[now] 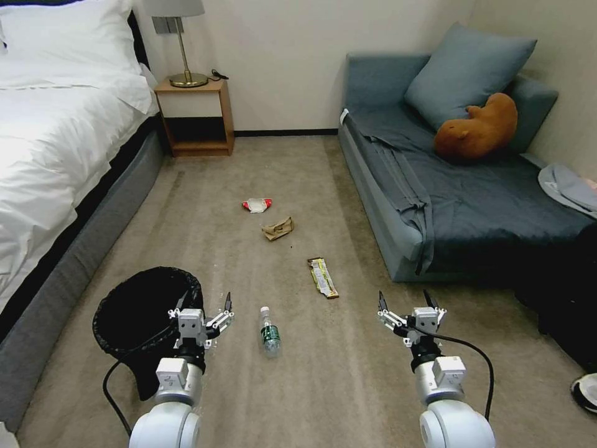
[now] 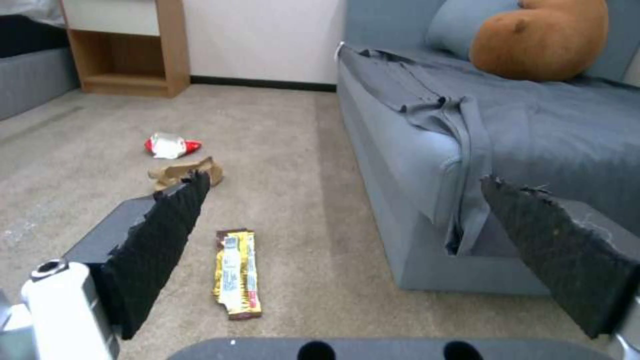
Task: Pick up the trash bin, then pick up the garbage on the floor and place it into the trash bin.
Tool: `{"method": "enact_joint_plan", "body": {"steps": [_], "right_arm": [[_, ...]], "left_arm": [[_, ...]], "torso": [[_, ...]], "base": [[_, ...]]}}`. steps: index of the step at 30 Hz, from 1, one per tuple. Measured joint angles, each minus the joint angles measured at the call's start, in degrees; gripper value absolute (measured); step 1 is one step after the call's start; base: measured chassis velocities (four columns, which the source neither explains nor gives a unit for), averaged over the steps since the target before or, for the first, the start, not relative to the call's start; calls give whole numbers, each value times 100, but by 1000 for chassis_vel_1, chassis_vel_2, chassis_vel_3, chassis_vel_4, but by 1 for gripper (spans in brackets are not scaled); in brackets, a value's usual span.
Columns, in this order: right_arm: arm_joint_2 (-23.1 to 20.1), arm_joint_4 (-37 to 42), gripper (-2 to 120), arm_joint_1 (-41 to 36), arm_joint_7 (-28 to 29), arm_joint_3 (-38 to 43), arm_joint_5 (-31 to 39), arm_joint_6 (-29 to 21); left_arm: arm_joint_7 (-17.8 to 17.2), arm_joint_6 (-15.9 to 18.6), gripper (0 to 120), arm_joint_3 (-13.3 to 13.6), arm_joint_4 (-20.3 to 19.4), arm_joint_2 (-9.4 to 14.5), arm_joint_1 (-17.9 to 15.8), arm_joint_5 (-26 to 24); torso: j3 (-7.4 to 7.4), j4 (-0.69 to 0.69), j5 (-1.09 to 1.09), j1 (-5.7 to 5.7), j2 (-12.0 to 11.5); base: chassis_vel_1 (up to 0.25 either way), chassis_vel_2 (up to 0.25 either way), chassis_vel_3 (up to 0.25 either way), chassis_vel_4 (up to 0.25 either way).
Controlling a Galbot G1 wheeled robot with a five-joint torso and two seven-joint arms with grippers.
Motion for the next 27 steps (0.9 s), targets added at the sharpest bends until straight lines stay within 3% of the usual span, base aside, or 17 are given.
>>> {"method": "enact_joint_plan", "body": {"steps": [27], "right_arm": [[0,0,100,0,0,0,0,0]], "left_arm": [[0,0,100,0,0,0,0,0]], "torso": [[0,0,0,0,0]], "base": [[0,0,0,0]]}}
